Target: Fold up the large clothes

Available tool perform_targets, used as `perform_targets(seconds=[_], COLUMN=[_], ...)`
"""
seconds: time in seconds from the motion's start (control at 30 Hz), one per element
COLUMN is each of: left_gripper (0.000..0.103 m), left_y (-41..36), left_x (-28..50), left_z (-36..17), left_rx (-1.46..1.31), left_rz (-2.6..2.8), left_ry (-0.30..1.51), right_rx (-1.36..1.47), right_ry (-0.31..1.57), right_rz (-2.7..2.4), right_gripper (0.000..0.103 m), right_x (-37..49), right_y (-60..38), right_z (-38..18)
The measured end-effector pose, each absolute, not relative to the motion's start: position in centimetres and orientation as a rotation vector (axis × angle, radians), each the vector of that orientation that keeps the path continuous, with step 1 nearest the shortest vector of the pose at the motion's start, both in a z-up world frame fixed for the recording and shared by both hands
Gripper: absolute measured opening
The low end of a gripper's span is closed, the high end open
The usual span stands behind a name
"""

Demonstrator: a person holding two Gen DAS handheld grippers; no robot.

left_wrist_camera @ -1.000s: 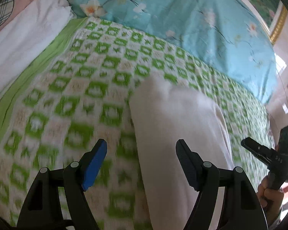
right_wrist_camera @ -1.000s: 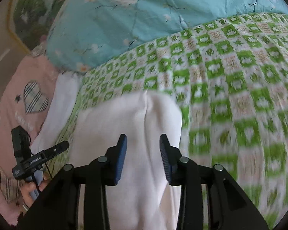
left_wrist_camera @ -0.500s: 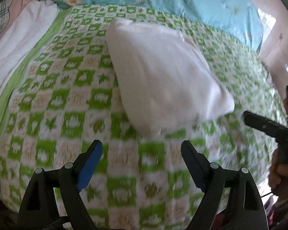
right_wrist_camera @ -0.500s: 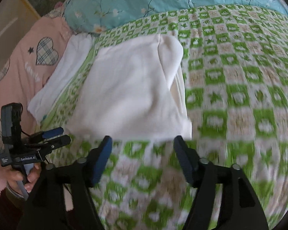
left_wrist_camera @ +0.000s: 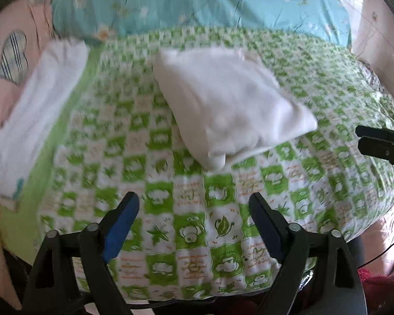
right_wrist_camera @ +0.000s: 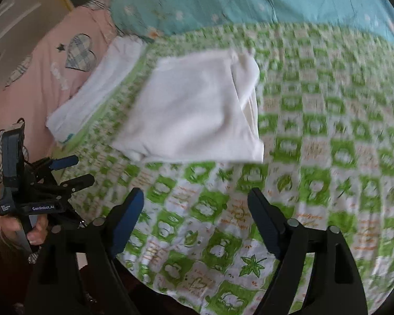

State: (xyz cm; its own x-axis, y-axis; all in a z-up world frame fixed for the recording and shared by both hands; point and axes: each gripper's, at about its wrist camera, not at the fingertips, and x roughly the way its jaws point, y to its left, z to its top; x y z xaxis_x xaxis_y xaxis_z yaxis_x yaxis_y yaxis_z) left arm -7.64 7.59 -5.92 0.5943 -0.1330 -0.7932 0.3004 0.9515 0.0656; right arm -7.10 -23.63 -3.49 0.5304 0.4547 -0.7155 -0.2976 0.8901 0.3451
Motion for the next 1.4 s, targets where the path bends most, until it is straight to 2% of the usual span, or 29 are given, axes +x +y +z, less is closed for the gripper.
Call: perform_targets(seconds=[0.03,0.07,0.2,0.43,0.67,1.4], left_gripper=[0.099,0.102,0.102,0.102,0.102,0.102], left_y=[7.5,7.4,7.2,7.3,7.1,6.4], left_x=[-7.8,-7.7,-6.8,-3.6,-2.4,-3.1], left_z=[-5.2,-4.9,-5.4,-7.1,-6.1,-2.4], left_rx=[0.212,0.219,0.228,0.209,0.194,0.181], left_rz=[-0.248,-0.241,-0.227,-0.172,-0.148,-0.161], left_ry=[0.887,0.881,0.914,0.975,0.952,0.86], right_rx=[0.183,0.175,0.155,0.145,0.135,0.013], right_ry=[0.889,0.874,0.854,0.91,0.954,0.88], right_rz=[0.455,0.456,0.459,0.451,0.44,0.5], right_gripper=[0.101,0.103,0.103,0.103,0.103,0.103], right_x=[-7.3,-7.3,-6.9,-5.4,-4.0,-1.5], right_y=[-23.6,-23.6,-23.2,-22.2,-21.8,-19.3], right_z=[-2.8,-2.1,-1.5,-3.9,-5.6,-1.5])
